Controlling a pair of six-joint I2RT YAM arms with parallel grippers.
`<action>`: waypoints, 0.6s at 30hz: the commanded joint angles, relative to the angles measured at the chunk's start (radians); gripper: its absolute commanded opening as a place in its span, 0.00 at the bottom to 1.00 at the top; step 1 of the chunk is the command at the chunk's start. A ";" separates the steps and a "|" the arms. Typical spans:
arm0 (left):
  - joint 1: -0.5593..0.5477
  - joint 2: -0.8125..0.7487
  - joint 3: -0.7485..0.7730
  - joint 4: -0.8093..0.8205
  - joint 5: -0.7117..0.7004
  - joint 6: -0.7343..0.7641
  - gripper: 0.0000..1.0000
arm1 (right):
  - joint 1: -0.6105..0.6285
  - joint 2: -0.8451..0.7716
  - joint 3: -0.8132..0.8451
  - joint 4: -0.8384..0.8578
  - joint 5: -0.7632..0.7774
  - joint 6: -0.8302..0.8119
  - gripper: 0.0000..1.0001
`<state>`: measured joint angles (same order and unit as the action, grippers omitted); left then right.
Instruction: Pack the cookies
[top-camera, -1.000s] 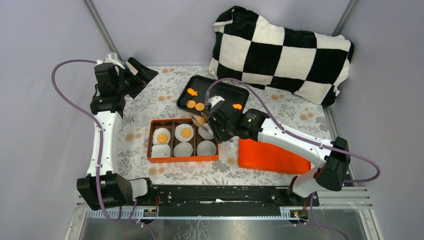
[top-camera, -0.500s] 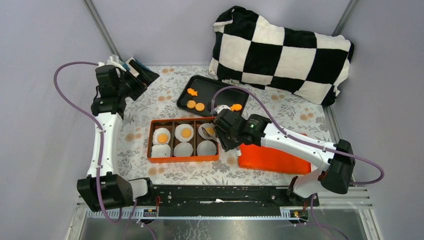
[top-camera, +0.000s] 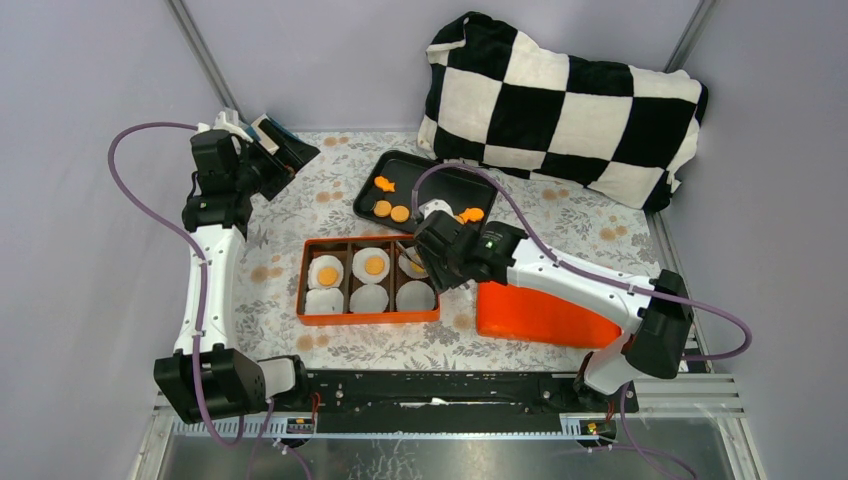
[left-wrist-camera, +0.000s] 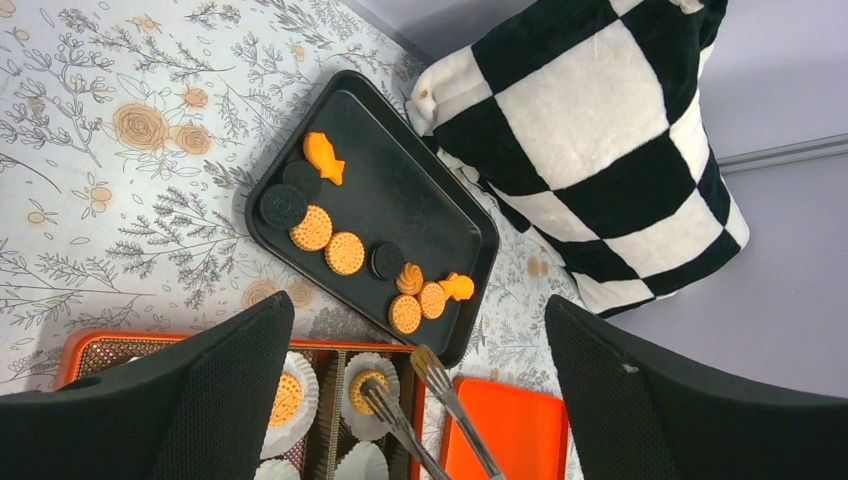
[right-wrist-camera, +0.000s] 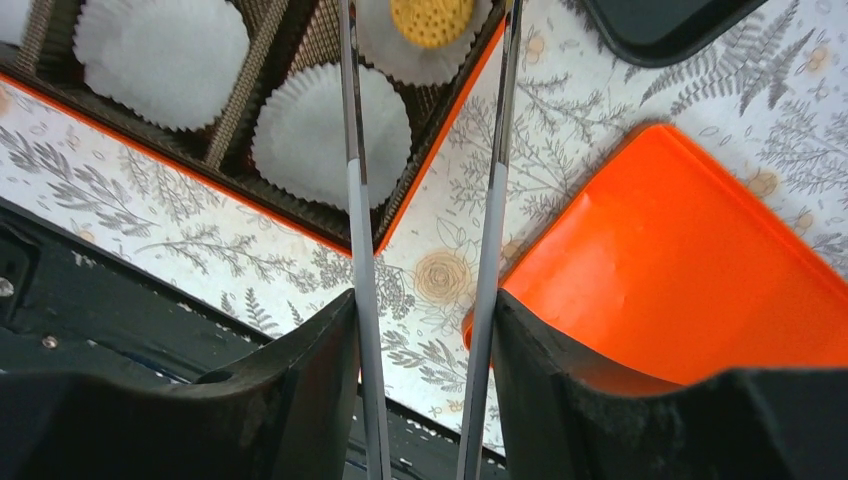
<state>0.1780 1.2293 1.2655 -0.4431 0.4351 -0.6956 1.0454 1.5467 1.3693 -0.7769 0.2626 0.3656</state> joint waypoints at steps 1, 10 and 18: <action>-0.004 -0.019 0.000 0.045 0.026 0.032 0.99 | 0.005 -0.031 0.082 -0.001 0.044 -0.013 0.53; -0.003 -0.013 0.003 0.062 0.048 0.020 0.99 | 0.003 -0.150 0.111 -0.042 0.260 -0.029 0.57; -0.006 0.009 0.017 0.067 0.059 0.015 0.99 | -0.161 -0.062 0.043 -0.041 0.252 -0.027 0.58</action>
<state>0.1772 1.2320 1.2655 -0.4320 0.4709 -0.6888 0.9714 1.4517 1.4509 -0.8288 0.4919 0.3435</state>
